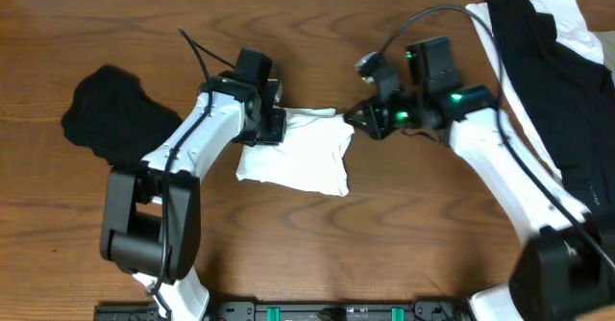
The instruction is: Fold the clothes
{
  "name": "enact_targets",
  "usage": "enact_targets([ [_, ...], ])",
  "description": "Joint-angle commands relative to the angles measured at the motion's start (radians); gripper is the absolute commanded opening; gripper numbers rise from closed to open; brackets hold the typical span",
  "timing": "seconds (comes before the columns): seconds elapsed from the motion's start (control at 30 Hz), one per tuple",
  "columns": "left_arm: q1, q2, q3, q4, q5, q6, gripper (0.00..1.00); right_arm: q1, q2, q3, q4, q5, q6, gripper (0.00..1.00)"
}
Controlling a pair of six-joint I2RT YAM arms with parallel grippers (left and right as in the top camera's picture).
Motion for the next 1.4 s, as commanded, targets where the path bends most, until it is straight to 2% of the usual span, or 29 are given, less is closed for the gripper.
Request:
enact_targets([
  [0.0, 0.03, 0.016, -0.003, 0.0, -0.111, 0.021, 0.29, 0.038, 0.094, -0.006, 0.056, -0.07, 0.047, 0.15],
  [0.2, 0.072, 0.035, -0.023, 0.006, -0.126, 0.02, 0.29, 0.053, 0.271, -0.006, 0.224, -0.067, 0.097, 0.15],
  [0.33, 0.078, 0.066, -0.044, 0.003, -0.126, 0.017, 0.29, 0.046, 0.369, -0.006, 0.252, 0.014, 0.177, 0.15],
  [0.43, 0.078, 0.081, -0.066, 0.004, -0.122, 0.017, 0.29, 0.044, 0.422, -0.006, 0.251, 0.016, 0.18, 0.15],
  [0.63, 0.077, 0.081, -0.102, -0.018, -0.122, 0.017, 0.29, 0.045, 0.442, -0.005, 0.242, 0.015, 0.18, 0.18],
  [0.73, 0.077, 0.081, -0.102, -0.049, -0.068, 0.017, 0.25, 0.029, 0.419, -0.004, 0.233, 0.0, 0.18, 0.21],
  [0.9, 0.077, 0.081, -0.102, -0.092, 0.092, -0.006, 0.21, -0.045, 0.321, -0.004, 0.133, 0.01, 0.136, 0.22],
  [1.07, 0.07, 0.081, -0.102, -0.155, 0.281, -0.192, 0.2, -0.157, 0.178, -0.004, -0.051, 0.157, 0.071, 0.22],
  [1.13, 0.063, 0.077, -0.101, -0.175, 0.371, -0.221, 0.2, -0.194, 0.13, -0.004, -0.118, 0.177, 0.04, 0.23],
  [1.27, 0.057, 0.036, -0.1, -0.175, 0.386, -0.23, 0.2, -0.234, 0.05, -0.004, -0.25, 0.158, -0.032, 0.24],
  [1.37, 0.059, -0.027, -0.084, -0.172, 0.335, -0.216, 0.2, -0.226, 0.011, -0.004, -0.317, 0.154, -0.067, 0.24],
])
